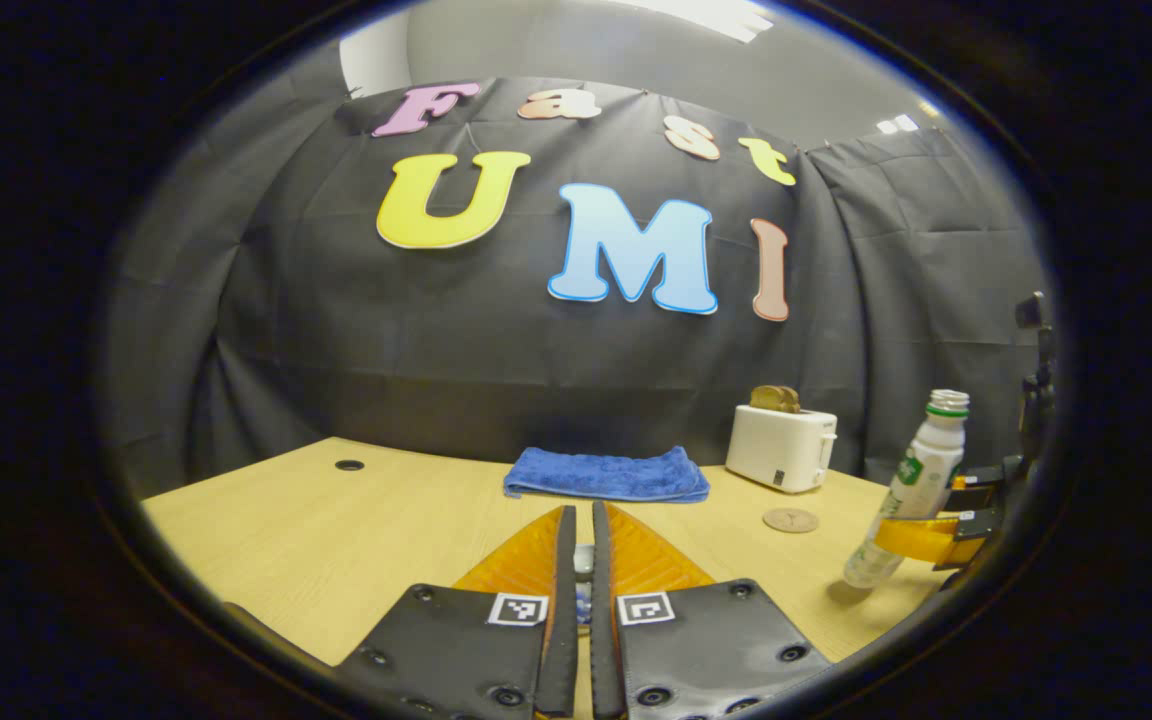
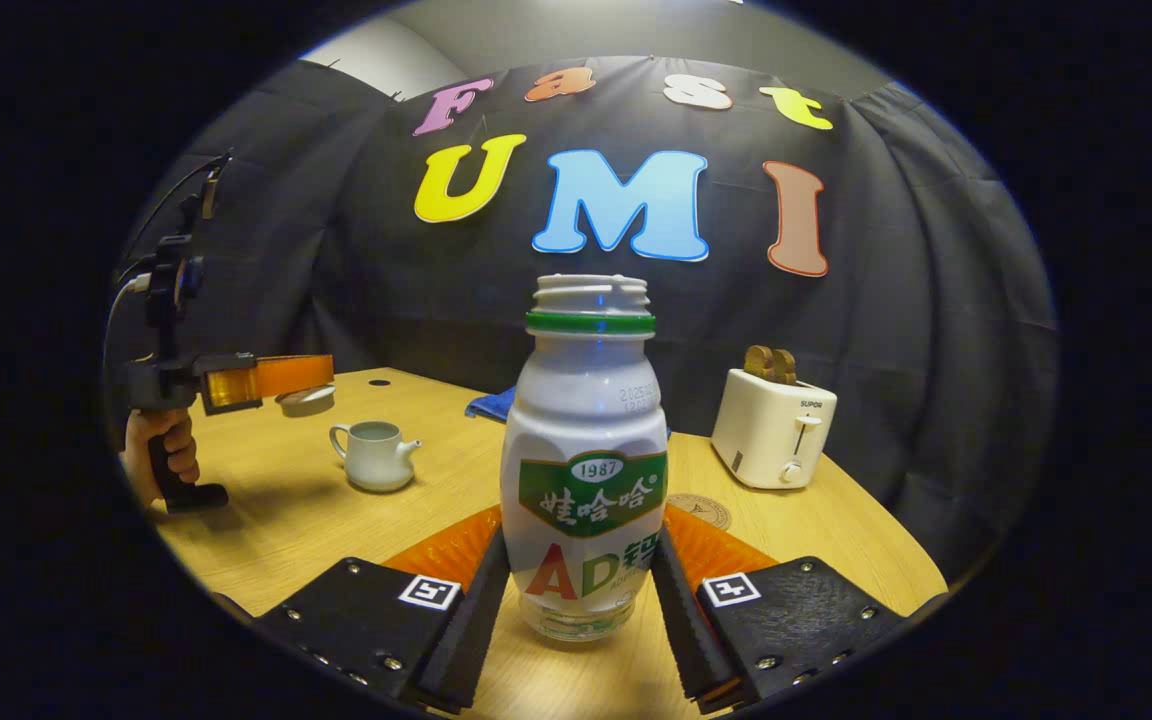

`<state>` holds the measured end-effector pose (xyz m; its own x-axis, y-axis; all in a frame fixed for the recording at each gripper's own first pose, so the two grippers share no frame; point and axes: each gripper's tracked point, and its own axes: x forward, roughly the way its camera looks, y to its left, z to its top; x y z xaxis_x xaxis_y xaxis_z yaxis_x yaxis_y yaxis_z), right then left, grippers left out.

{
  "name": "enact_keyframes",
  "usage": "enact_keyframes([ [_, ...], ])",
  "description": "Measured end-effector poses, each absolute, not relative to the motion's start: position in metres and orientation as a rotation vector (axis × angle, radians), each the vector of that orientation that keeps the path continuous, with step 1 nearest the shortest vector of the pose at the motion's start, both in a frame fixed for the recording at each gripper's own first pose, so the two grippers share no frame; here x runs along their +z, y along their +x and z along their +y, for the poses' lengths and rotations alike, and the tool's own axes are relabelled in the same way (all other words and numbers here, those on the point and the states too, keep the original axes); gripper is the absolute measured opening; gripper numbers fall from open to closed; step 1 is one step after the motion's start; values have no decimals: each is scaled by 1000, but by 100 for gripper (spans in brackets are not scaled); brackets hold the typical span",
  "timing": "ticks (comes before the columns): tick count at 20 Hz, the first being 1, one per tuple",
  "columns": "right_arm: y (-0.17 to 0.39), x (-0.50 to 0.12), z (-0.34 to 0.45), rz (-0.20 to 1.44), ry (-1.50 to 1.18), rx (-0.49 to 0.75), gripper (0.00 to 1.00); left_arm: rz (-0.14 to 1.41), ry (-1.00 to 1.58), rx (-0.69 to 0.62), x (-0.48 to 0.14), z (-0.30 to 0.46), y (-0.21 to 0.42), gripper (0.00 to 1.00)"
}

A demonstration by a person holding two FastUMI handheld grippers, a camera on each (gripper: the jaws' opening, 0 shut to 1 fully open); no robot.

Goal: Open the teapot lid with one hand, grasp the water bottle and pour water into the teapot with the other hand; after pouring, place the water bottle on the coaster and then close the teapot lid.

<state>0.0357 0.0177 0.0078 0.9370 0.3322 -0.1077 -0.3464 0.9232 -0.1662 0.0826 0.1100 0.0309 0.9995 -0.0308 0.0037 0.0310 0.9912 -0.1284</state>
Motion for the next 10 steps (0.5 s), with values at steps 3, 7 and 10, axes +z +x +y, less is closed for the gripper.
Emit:
enact_keyframes([
  [3, 32, 5, 8, 78, -165, 331, 73, 52, -156, -36, 15, 112, 115, 15],
  [7, 31, 7, -2, 74, -102, 308, 73, 113, -126, -18, -5, 117, 135, 15],
  [10, 32, 5, -9, 74, -107, 289, 73, 110, -127, -21, -4, 117, 137, 15],
])
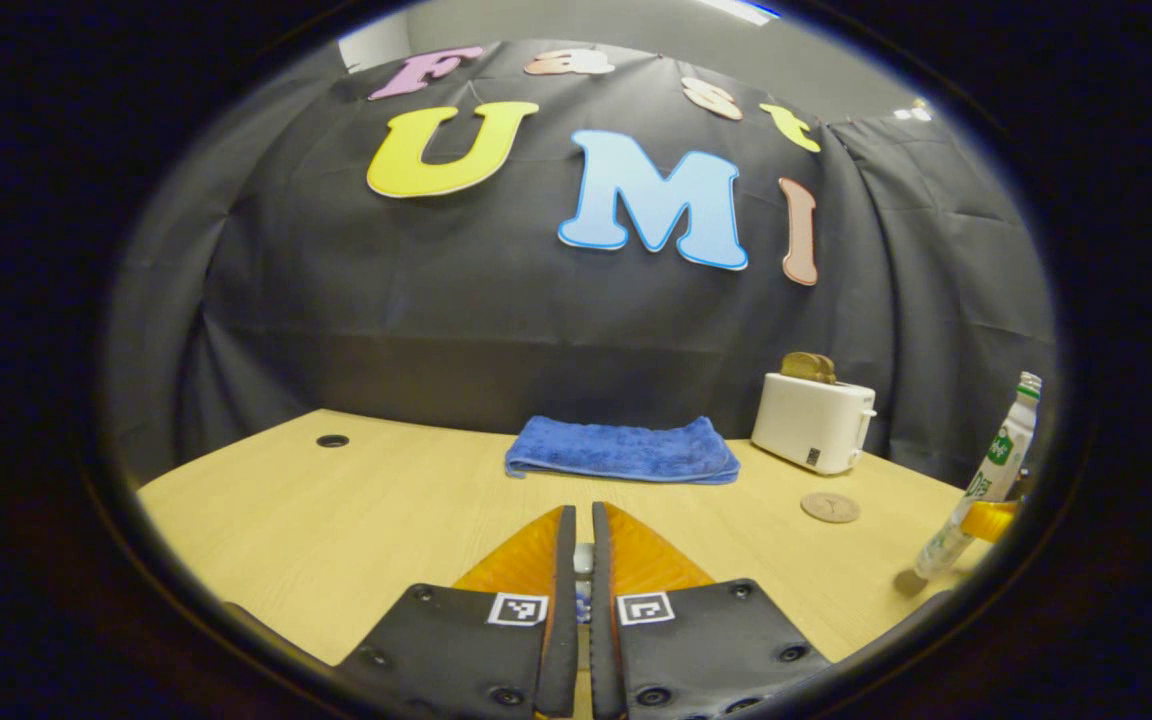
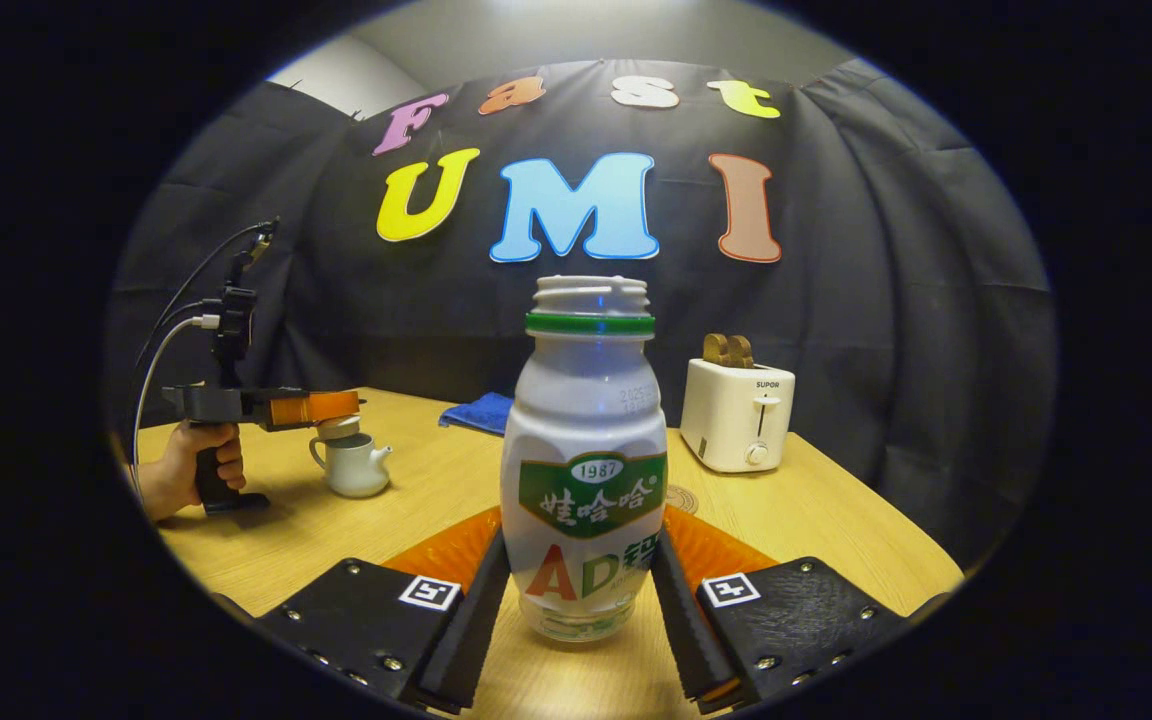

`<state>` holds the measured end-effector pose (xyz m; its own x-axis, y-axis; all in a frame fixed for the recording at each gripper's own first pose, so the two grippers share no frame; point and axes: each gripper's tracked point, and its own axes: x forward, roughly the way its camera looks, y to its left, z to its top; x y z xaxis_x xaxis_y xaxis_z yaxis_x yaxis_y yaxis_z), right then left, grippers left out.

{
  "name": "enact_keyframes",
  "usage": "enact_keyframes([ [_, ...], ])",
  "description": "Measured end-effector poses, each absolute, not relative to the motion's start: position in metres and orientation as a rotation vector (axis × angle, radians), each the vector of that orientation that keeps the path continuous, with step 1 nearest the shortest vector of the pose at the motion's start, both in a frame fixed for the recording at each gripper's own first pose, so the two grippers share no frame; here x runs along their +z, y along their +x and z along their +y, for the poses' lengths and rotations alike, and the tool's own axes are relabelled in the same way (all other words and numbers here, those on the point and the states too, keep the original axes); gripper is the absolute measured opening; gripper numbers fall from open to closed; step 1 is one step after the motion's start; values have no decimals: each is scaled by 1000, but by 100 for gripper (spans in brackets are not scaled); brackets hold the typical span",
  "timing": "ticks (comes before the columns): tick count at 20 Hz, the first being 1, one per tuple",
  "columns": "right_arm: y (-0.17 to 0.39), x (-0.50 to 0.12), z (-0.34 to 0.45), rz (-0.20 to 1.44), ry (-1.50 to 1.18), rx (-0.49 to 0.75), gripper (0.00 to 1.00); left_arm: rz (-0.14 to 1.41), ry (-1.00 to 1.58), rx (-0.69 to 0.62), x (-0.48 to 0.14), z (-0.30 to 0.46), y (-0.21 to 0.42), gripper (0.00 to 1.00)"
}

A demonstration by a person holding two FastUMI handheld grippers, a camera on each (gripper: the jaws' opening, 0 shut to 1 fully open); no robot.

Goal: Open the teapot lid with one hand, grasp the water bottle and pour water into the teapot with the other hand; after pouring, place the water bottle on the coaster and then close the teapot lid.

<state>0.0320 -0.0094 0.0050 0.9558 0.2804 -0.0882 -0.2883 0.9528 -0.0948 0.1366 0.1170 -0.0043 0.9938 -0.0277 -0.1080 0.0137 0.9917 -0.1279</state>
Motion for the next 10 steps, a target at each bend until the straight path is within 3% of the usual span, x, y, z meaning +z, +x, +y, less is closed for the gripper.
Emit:
enact_keyframes([
  [1, 32, 5, -11, 74, -112, 287, 73, 116, -134, -25, -6, 116, 137, 11],
  [10, 32, 4, -7, 80, -108, 298, 73, 172, -81, -41, -26, 107, 147, 16],
])
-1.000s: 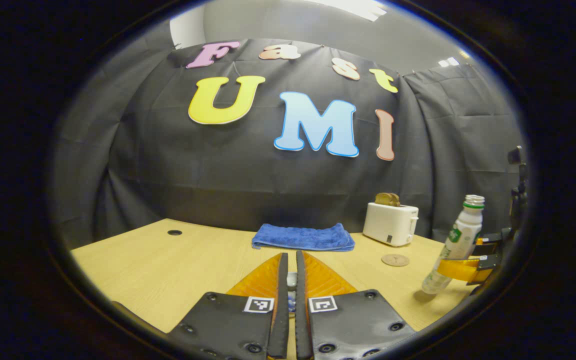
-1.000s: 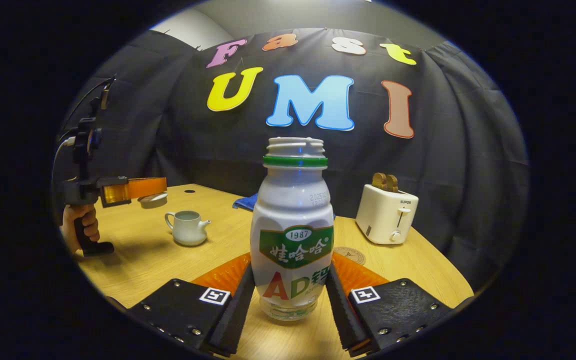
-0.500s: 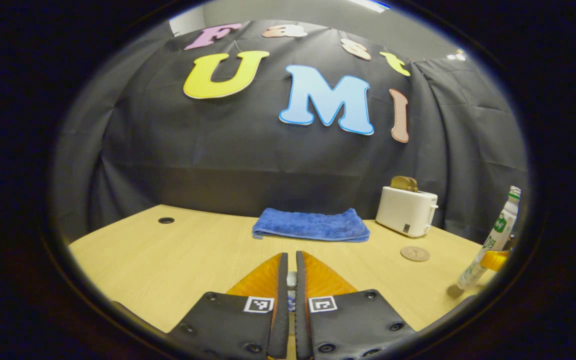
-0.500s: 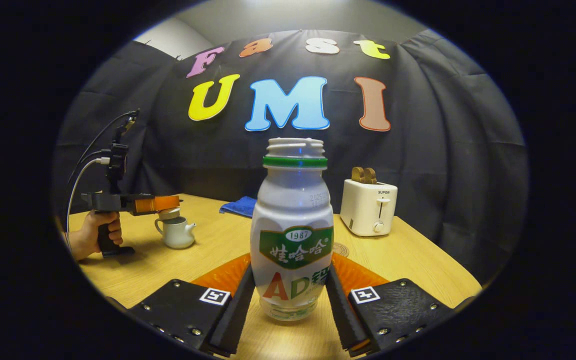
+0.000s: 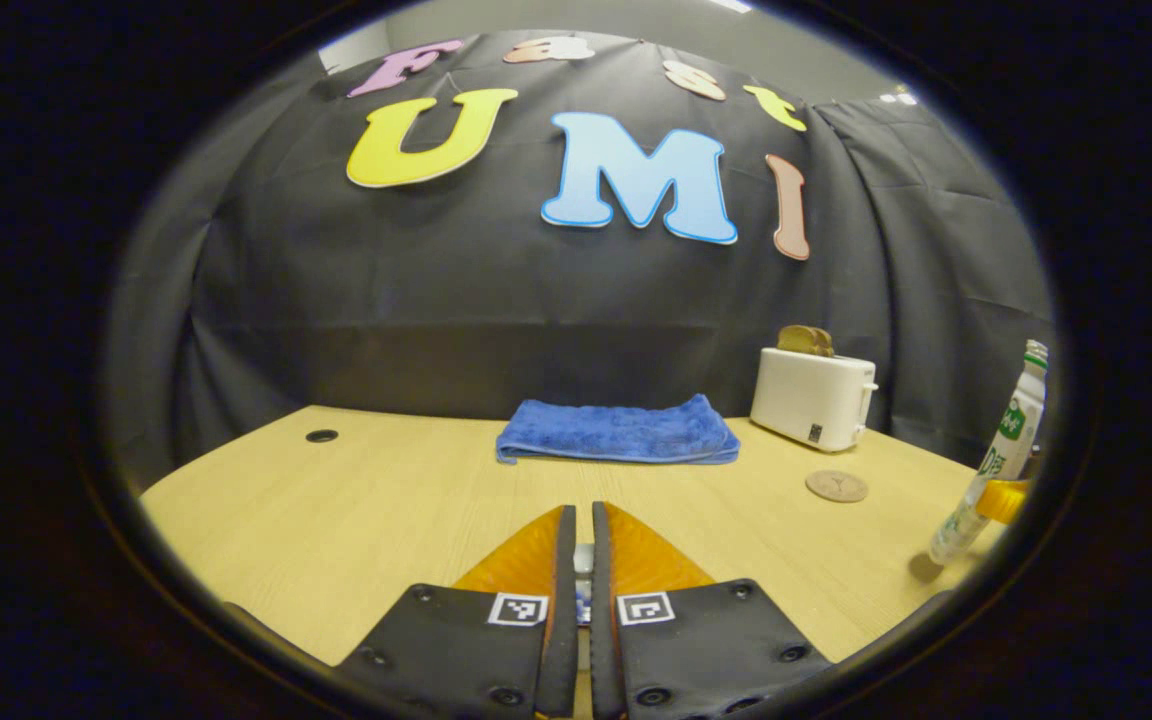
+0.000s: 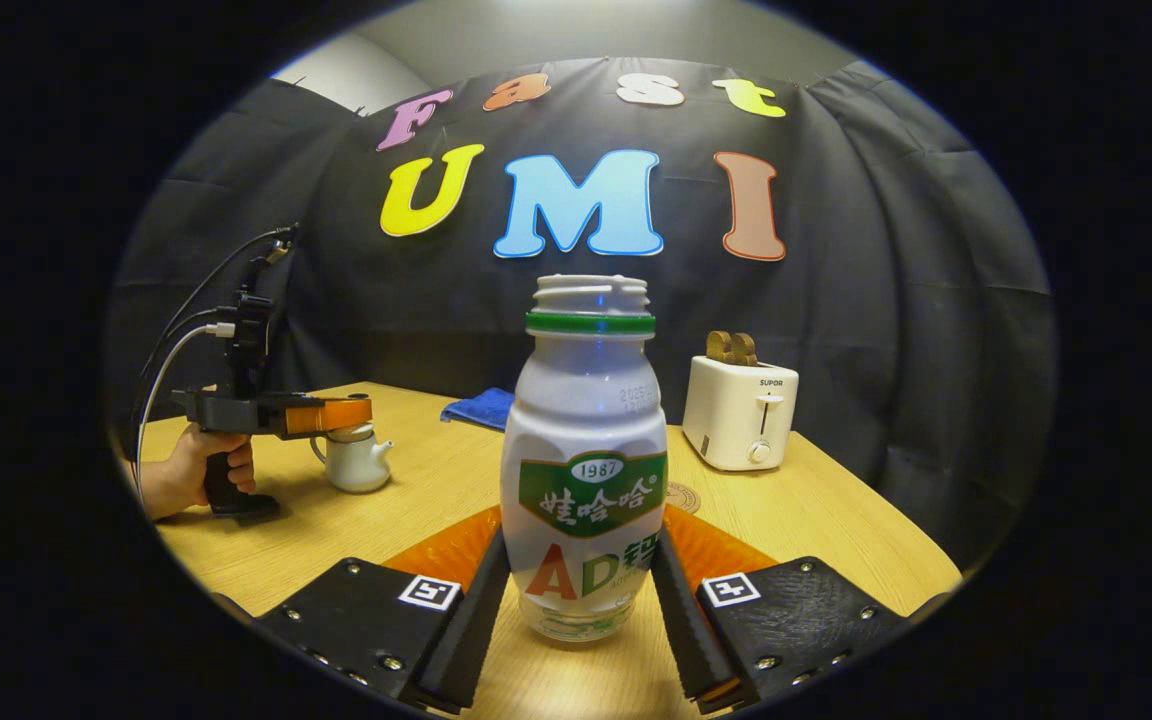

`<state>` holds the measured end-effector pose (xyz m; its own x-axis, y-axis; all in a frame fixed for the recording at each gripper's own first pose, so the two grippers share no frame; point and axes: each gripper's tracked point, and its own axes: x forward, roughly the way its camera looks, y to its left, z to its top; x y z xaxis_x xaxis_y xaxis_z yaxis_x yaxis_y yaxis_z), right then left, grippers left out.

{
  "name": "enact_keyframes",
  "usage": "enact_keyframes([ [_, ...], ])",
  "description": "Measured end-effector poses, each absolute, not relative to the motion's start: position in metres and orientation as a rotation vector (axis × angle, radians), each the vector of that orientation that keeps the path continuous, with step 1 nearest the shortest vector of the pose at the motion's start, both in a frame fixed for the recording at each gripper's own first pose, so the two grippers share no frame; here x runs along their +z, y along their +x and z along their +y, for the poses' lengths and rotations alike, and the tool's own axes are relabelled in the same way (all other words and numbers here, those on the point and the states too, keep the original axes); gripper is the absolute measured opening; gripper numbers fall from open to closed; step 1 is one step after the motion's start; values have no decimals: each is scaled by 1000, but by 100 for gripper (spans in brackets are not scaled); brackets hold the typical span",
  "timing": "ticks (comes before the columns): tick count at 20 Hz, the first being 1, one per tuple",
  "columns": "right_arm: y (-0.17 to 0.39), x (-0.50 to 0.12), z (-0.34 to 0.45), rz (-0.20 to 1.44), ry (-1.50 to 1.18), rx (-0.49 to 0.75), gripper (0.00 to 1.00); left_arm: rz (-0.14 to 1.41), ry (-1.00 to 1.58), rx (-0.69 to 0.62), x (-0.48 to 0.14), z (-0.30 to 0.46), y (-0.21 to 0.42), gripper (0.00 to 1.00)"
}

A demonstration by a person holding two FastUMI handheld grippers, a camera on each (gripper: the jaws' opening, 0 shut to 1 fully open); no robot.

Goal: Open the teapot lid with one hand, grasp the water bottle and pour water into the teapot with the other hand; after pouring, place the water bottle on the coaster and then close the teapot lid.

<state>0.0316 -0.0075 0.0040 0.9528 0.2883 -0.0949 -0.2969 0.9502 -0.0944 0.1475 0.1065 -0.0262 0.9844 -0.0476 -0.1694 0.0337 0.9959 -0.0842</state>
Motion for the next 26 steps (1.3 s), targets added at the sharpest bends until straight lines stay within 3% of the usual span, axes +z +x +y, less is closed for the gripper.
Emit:
enact_keyframes([
  [7, 38, -6, -5, 110, -62, 291, 73, 122, -118, -56, -17, 105, 143, 22],
  [8, 38, -7, -7, 112, -56, 284, 73, 97, -131, -72, -8, 102, 140, 38],
  [11, 52, 10, -14, 73, -86, 234, 73, 42, -145, -109, 7, 97, 129, 48],
  [12, 64, 18, -19, 51, -110, 219, 73, 36, -152, -137, 8, 90, 122, 58],
  [15, 97, 30, -25, 37, -117, 186, 73, -32, -158, -184, 27, 83, 108, 58],
  [17, 122, 37, -34, 36, -86, 149, 73, -96, -171, -219, 48, 79, 94, 71],
  [18, 135, 41, -35, 38, -73, 135, 73, -130, -179, -216, 60, 81, 90, 92],
  [20, 163, 49, -41, 34, -40, 107, 73, -170, -191, -212, 68, 87, 84, 100],
  [22, 190, 44, -43, 64, -11, 87, 73, -183, -209, -202, 72, 94, 80, 95],
  [26, 228, 12, -47, 127, -48, 48, 73, -180, -228, -195, 74, 97, 82, 95],
])
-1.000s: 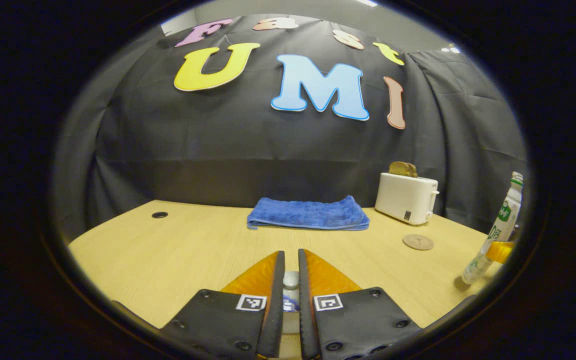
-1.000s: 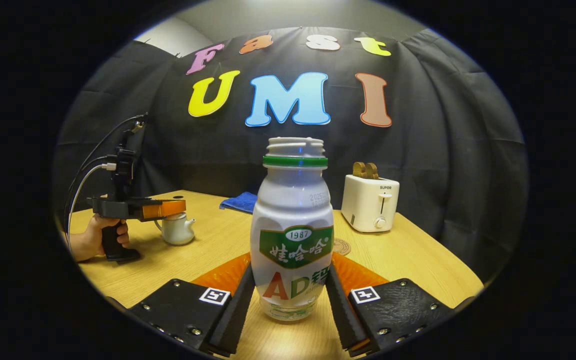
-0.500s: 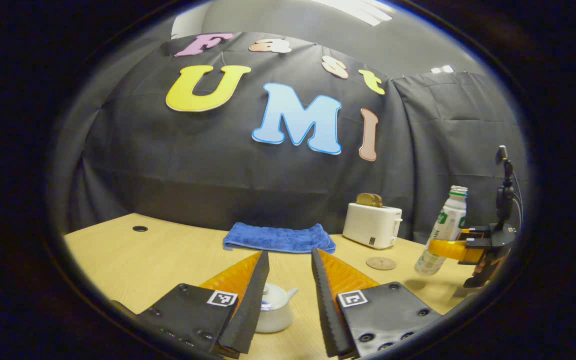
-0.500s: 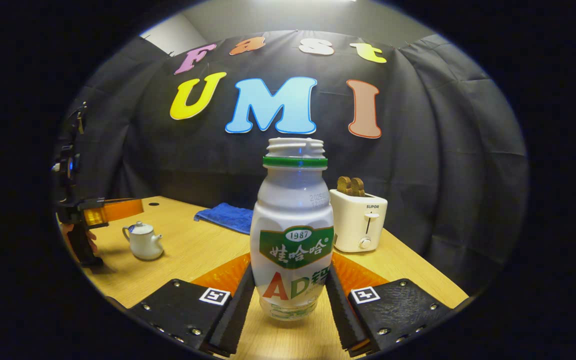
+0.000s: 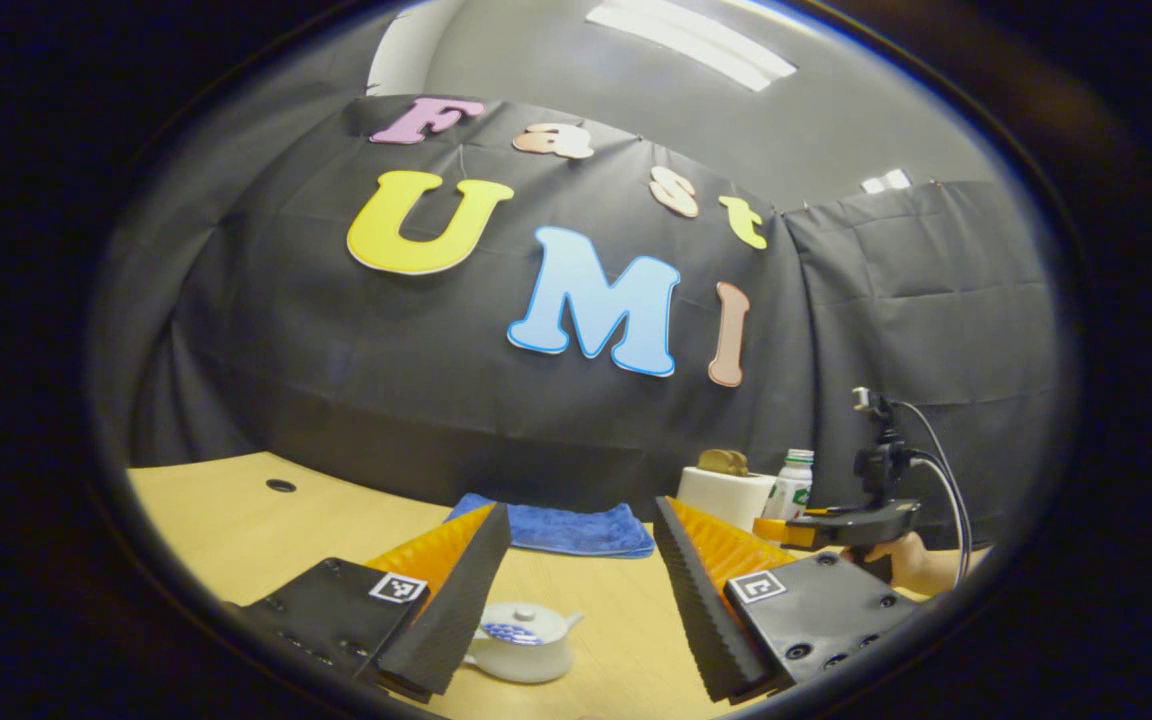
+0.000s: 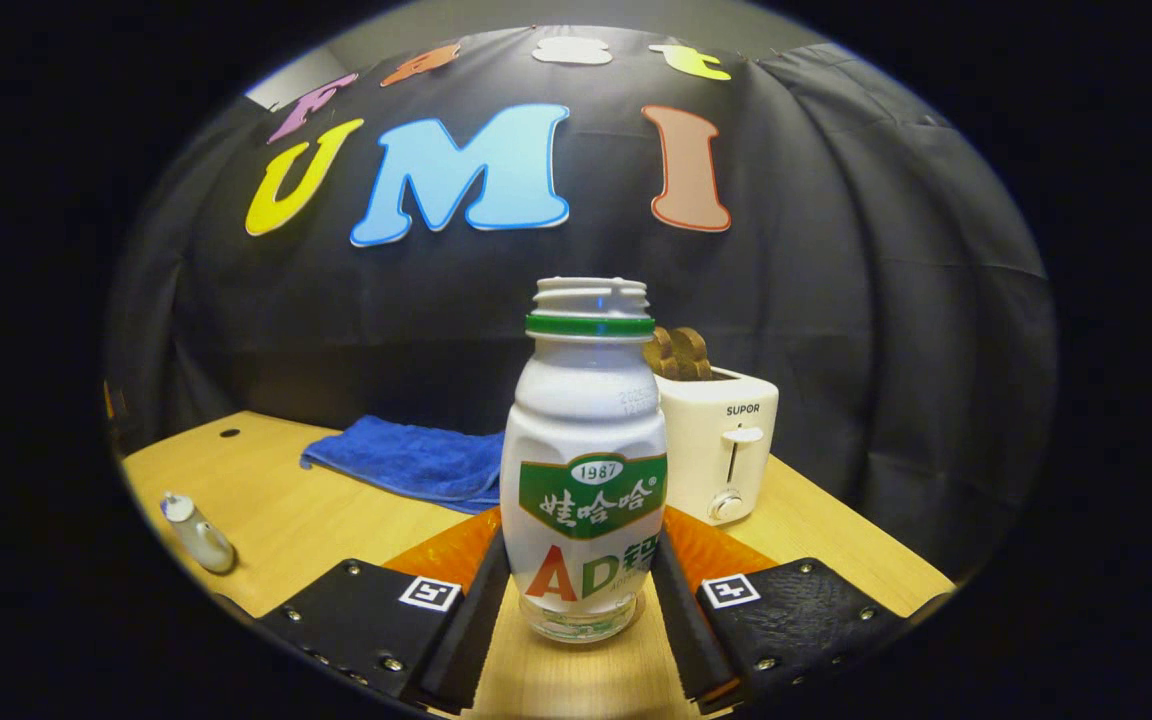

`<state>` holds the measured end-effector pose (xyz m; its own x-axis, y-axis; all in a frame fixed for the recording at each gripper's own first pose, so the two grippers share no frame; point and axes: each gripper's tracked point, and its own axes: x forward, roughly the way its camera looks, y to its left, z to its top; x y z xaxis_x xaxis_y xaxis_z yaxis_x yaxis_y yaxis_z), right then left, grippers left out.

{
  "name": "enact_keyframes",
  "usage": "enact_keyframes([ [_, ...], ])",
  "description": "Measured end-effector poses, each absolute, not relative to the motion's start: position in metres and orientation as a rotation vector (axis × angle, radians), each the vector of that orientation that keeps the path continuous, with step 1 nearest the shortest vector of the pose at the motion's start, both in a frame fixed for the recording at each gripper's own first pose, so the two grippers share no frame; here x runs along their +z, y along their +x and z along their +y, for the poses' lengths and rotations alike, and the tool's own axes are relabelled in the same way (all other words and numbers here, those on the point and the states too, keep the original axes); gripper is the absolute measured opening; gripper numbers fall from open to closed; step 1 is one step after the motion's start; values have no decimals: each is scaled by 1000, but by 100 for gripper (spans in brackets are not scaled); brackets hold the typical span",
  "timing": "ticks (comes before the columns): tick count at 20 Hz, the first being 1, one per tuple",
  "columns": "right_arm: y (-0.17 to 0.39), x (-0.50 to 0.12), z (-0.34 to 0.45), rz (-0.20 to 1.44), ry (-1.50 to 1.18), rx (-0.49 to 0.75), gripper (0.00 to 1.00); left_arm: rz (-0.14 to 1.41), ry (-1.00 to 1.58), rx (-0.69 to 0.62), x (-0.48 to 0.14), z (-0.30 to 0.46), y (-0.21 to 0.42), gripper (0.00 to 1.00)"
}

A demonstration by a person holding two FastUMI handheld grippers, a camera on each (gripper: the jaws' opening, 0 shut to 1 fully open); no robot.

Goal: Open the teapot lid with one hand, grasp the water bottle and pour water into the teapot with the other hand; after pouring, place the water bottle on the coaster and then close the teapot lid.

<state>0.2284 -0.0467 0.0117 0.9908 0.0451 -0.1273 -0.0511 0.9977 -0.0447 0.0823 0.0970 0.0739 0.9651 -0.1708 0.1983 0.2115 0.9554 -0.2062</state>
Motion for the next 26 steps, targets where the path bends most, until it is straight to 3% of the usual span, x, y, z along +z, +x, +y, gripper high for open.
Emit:
enact_keyframes([
  [9, 254, -5, -50, 134, -82, 19, 70, -144, -200, -209, 63, 88, 84, 95],
  [13, 254, -5, -46, 129, -89, 35, 73, -150, -199, -195, 65, 91, 85, 94],
  [15, 253, 0, -47, 125, -78, 31, 78, -142, -197, -197, 61, 89, 86, 95],
  [16, 250, 3, -48, 116, -76, 28, 85, -139, -193, -197, 61, 89, 86, 95],
  [17, 248, 9, -48, 103, -82, 25, 99, -138, -190, -199, 61, 89, 86, 95],
  [26, 177, 66, -64, 7, -25, 3, 98, -128, -149, -222, 52, 71, 86, 95],
])
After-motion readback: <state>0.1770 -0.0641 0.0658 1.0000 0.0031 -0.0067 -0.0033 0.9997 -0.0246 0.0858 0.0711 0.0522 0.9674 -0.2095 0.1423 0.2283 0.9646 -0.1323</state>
